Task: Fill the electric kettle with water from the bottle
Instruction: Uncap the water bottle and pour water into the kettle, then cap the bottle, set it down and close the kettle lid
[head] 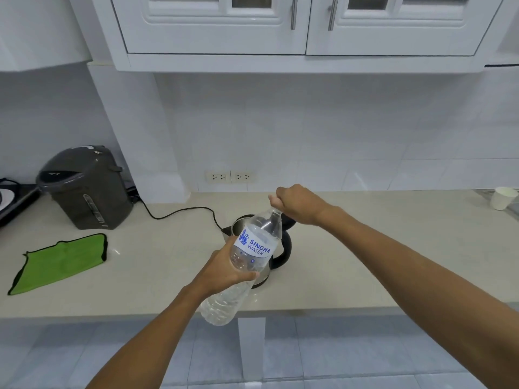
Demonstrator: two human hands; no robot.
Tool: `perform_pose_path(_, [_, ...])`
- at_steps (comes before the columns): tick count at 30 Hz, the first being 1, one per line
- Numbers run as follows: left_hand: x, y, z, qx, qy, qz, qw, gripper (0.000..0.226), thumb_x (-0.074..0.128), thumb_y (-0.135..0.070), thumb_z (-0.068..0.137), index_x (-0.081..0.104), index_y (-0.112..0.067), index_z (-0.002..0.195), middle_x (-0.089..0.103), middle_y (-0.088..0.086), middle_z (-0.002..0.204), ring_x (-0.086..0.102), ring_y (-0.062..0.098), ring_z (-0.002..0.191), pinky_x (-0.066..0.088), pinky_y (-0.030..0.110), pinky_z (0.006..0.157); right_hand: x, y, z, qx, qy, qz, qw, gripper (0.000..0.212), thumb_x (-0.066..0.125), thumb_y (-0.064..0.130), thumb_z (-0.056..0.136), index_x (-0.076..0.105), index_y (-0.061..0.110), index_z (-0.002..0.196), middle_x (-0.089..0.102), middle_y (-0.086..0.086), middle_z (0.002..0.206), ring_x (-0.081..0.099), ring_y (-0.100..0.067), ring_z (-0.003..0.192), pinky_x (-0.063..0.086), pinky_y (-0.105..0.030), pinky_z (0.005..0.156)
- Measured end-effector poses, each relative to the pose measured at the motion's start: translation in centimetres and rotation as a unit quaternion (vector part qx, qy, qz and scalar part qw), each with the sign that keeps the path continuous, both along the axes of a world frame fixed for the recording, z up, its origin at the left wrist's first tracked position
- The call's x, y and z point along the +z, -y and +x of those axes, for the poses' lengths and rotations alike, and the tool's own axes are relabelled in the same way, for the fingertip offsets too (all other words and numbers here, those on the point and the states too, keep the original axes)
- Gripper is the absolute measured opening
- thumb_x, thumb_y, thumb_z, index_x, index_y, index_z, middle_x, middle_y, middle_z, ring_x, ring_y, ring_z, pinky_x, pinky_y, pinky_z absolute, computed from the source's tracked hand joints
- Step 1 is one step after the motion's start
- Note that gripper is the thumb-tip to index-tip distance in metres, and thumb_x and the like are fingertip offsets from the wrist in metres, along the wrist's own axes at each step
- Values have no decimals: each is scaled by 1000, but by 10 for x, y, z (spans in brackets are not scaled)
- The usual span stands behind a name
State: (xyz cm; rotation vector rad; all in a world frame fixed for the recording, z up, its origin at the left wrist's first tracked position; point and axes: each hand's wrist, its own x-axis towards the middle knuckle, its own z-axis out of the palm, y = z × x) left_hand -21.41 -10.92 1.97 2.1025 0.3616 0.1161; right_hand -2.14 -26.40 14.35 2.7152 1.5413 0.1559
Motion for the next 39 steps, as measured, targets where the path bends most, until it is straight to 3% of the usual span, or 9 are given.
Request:
perform_pose_path(1, [-1,1,0,3,2,2,1000,76,97,-33,71,54,-43,133,76,-21,113,72,-3,102,58,22,83,-2,0,-4,4,51,-41,998,10,50,16,100,47,8,94,49,-9,73,48,-31,65,39,-38,51])
perform_pose_path(3, [-2,2,0,10,5,7,1000,73,96,-32,71,55,-44,129,76,-24,110,73,-2,99,61,26,85,-5,1,-8,-14,82,-90,992,29,55,-5,86,47,11,109,44,-9,75,42,-28,63,28,-32,42])
perform_pose_path(9, [-7,5,-6,-2,8,33,999,83,94,-42,68,48,-48,137,75,-21,113,73,4,101,64,33,88,-10,9,-18,-47,73,-126,988,27,50,-7,89,36,15,95,28,-5,66,44,-30,72,27,-29,45])
perform_pose_path(11, [-11,9,-7,5,15,32,999,83,94,-47,67,48,-51,136,76,-20,112,74,5,101,64,35,88,-20,12,-18,-81,-6,-52,995,8,46,8,100,41,14,97,34,-6,68,47,-31,76,40,-35,55])
perform_pose_path(13, [-12,15,-9,18,28,20,999,82,94,-48,66,48,-55,133,76,-21,111,74,4,101,64,34,88,-21,14,-20,-126,-105,31,986,39,39,39,106,56,4,103,55,-10,74,58,-32,71,50,-38,65])
perform_pose_path(16, [-17,34,-5,39,60,-12,997,80,94,-36,68,48,-60,130,76,-22,111,73,2,101,64,33,88,-13,27,-32,-162,-364,177,900,67,47,73,90,65,10,101,74,-5,93,73,-22,83,64,-42,71])
perform_pose_path(21, [-34,84,22,74,100,-88,988,80,98,-35,70,51,-47,133,73,-24,121,68,-9,109,56,23,91,-22,81,-35,-114,-520,189,825,70,80,64,74,51,40,132,67,8,122,66,-12,113,62,-44,88])
perform_pose_path(26, [-44,143,71,50,95,-109,988,79,99,-39,70,49,-38,131,71,-21,116,66,-12,103,52,17,81,-37,134,-13,-147,-485,232,831,86,88,59,67,44,45,138,62,8,129,67,-13,113,63,-40,88])
perform_pose_path(39, [-54,221,289,14,63,-95,993,66,102,-34,67,53,-37,111,75,-17,102,69,-10,89,51,8,69,-52,219,162,-213,-379,285,855,77,88,58,67,48,39,131,65,13,127,67,-6,107,57,-32,93])
